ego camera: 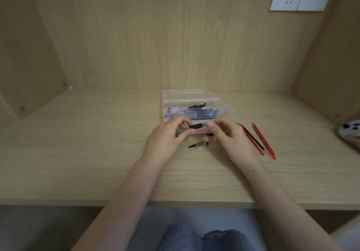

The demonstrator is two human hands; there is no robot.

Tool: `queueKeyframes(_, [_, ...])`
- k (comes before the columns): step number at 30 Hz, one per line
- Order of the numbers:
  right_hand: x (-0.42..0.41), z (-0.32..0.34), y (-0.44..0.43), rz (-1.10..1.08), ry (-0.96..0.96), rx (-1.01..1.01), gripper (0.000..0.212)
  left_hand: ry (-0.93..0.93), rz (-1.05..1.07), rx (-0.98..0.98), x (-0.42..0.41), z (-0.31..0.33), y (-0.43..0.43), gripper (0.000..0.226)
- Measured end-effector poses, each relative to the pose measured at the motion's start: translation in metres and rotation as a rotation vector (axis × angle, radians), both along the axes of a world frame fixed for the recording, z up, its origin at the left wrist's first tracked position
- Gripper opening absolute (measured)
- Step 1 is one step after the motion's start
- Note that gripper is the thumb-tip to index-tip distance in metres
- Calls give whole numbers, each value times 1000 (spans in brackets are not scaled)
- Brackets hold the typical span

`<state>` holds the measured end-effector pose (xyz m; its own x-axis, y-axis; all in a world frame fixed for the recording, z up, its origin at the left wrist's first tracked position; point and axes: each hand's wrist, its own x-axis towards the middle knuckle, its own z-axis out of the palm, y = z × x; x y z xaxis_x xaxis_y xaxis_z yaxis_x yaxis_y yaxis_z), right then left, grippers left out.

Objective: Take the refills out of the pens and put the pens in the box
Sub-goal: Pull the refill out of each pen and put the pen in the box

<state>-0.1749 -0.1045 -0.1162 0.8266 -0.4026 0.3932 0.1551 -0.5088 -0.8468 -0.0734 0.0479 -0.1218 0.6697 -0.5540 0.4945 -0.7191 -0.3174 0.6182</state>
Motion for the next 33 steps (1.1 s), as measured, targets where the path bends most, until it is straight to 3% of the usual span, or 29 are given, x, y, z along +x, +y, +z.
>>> queueKeyframes(6, [1, -2, -3, -65, -1, 53, 13, 18, 11, -23, 1, 0, -1, 14])
queueKeyframes(9, [1, -3, -2, -34, 50, -33, 10, 25, 33, -40, 3, -1, -1, 15])
queueKeyframes(13, [1, -1, -2, 39, 0, 51, 17, 37, -8, -2, 2, -1, -1, 15])
queueKeyframes(18, [2, -3, -3, 45, -4, 19, 3, 42, -27, 34, 1, 0, -1, 16])
queueKeyframes(23, [0, -3, -5, -5, 11, 0, 20, 27, 18, 11, 1, 2, -1, 14])
queueKeyframes(25, [0, -5, -5, 8, 59, -50, 15, 44, 73, -60, 2, 2, 0, 14])
queueKeyframes(29, [3, -15, -5, 90, 245, -388, 17, 46, 89, -77, 0, 4, 0, 14])
queueKeyframes(33, [3, -12, -5, 49, 159, -313, 14, 66, 85, -88, 2, 3, 0, 14])
